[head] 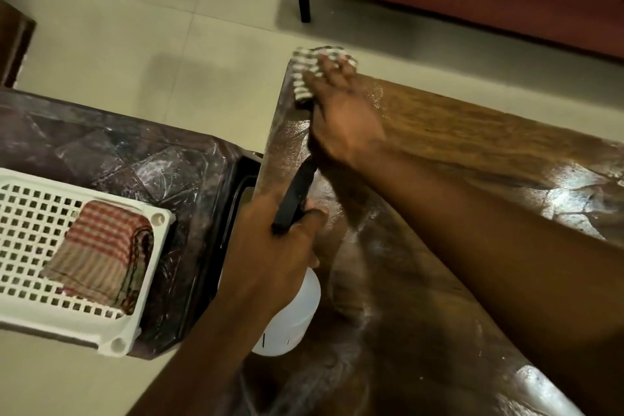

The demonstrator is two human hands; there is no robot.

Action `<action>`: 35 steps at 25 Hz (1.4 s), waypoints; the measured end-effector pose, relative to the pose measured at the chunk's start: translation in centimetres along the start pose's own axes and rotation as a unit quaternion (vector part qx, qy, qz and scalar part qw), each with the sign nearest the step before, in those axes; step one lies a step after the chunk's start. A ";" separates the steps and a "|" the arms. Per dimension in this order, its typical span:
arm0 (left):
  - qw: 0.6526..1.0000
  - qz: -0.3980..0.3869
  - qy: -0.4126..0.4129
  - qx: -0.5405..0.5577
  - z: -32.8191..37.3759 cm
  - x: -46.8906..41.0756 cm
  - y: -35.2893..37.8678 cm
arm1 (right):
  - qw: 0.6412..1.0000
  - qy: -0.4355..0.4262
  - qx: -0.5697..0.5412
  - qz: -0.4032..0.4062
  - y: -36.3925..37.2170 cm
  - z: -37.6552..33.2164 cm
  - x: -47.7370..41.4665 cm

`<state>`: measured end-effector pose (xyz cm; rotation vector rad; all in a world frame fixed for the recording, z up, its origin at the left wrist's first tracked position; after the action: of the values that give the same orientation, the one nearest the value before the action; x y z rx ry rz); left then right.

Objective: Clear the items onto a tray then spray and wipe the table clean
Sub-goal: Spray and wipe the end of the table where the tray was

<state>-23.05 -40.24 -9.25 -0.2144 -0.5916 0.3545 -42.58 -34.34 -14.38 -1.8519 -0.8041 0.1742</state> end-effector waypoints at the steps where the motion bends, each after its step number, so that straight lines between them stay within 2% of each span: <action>1: 1.000 -0.002 0.003 0.004 -0.1 0.2 -0.1 | 0.994 -0.092 0.024 -0.045 0.8 -1.8 0.0; 3: 1.000 -0.005 0.004 0.013 -0.4 0.4 -0.5 | 0.961 -0.235 0.089 -0.119 1.7 -2.9 0.1; 4: 1.000 -0.008 0.002 0.016 -0.6 0.5 -0.6 | 0.961 -0.232 0.101 -0.113 1.4 -2.3 -0.7; 5: 1.000 -0.009 0.001 0.018 -0.8 0.7 -0.8 | 0.976 -0.179 0.091 -0.083 0.6 -1.2 -1.7; 7: 1.000 -0.007 0.003 0.025 -1.1 1.1 -1.1 | 0.999 -0.017 0.025 -0.010 -0.9 1.5 -2.5; 8: 1.000 -0.006 0.005 0.028 -1.1 1.3 -1.2 | 1.000 0.018 0.010 0.010 -1.0 1.8 -1.8; 9: 1.000 -0.006 0.005 0.029 -1.2 1.5 -1.2 | 1.000 0.003 0.020 0.013 -0.7 1.4 -0.4; 10: 1.000 -0.006 0.004 0.027 -1.2 1.7 -1.2 | 0.997 -0.057 0.042 -0.006 0.1 0.8 1.4; 11: 1.000 -0.007 0.002 0.024 -1.3 1.9 -1.1 | 0.985 -0.153 0.070 -0.045 1.3 0.3 3.8; 13: 1.000 -0.014 0.000 0.015 -1.6 2.2 -0.9 | 0.925 -0.331 0.117 -0.143 2.8 1.1 9.5; 14: 1.000 -0.019 0.002 0.006 -1.9 2.5 -0.8 | 0.905 -0.369 0.130 -0.166 2.8 2.8 11.6; 15: 1.000 -0.026 0.005 -0.006 -2.2 2.9 -0.6 | 0.909 -0.358 0.141 -0.156 2.2 4.9 13.1; 16: 0.999 -0.030 0.004 -0.019 -2.5 3.3 -0.4 | 0.939 -0.291 0.139 -0.120 1.3 7.4 13.9; 17: 0.999 -0.033 0.001 -0.030 -2.8 3.8 -0.2 | 0.975 -0.181 0.110 -0.059 0.0 9.9 14.7; 18: 0.999 -0.034 -0.004 -0.039 -3.1 4.3 0.0 | 0.997 -0.046 0.060 0.020 -1.2 12.2 15.6; 19: 0.998 -0.038 -0.008 -0.043 -3.3 4.7 0.3 | 0.991 0.092 -0.006 0.096 -1.6 13.6 16.8; 20: 0.998 -0.044 -0.009 -0.047 -3.4 5.1 0.6 | 0.965 0.200 -0.065 0.154 -1.3 13.6 18.0; 21: 0.997 -0.050 -0.008 -0.050 -3.4 5.5 0.9 | 0.944 0.256 -0.100 0.185 -0.4 12.5 18.7; 22: 0.997 -0.056 -0.007 -0.053 -3.4 5.9 1.1 | 0.942 0.255 -0.110 0.190 0.6 10.8 19.2; 23: 0.997 -0.062 -0.007 -0.054 -3.5 6.3 1.4 | 0.959 0.204 -0.101 0.168 1.8 8.8 19.7; 24: 0.996 -0.069 -0.011 -0.051 -3.7 6.8 1.7 | 0.985 0.103 -0.065 0.120 3.2 6.9 20.5; 25: 0.996 -0.076 -0.016 -0.048 -4.0 7.3 1.9 | 0.998 -0.042 -0.011 0.051 4.9 5.0 22.0; 26: 0.995 -0.079 -0.024 -0.047 -4.5 7.9 2.1 | 0.980 -0.192 0.041 -0.033 6.3 3.7 24.0; 27: 0.995 -0.077 -0.038 -0.049 -5.0 8.3 2.1 | 0.940 -0.312 0.083 -0.113 6.8 3.9 25.8; 28: 0.995 -0.075 -0.057 -0.045 -5.7 8.8 2.1 | 0.904 -0.382 0.115 -0.154 6.5 5.1 26.7; 29: 0.994 -0.071 -0.079 -0.032 -6.4 9.1 2.0 | 0.899 -0.388 0.131 -0.153 5.9 6.6 26.6; 30: 0.993 -0.069 -0.099 -0.019 -7.0 9.4 2.0 | 0.929 -0.329 0.126 -0.116 4.9 8.2 25.6; 32: 0.992 -0.066 -0.110 -0.008 -7.6 10.0 1.9 | 0.994 -0.093 0.045 0.024 2.2 11.4 23.5; 33: 0.992 -0.065 -0.105 -0.011 -7.6 10.3 1.8 | 0.994 0.046 -0.017 0.098 1.4 12.0 23.1; 34: 0.994 -0.060 -0.094 -0.015 -7.5 10.5 1.7 | 0.972 0.158 -0.073 0.158 1.5 11.3 22.8; 35: 0.995 -0.051 -0.084 -0.019 -7.4 10.6 1.5 | 0.949 0.223 -0.110 0.192 2.2 9.8 22.6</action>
<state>-10.97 -35.44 -10.30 -0.1916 -0.7739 0.2634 -28.94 -13.74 -15.04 -2.1369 -0.1474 -0.0952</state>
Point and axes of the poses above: each hand's wrist, its own x-axis away from the middle knuckle, its own y-axis out of the palm, z = x × y, the point moved 6 cm from there along -x, towards the middle knuckle, and after that the axes turned 4 degrees about -x, right-handed, at the moved point
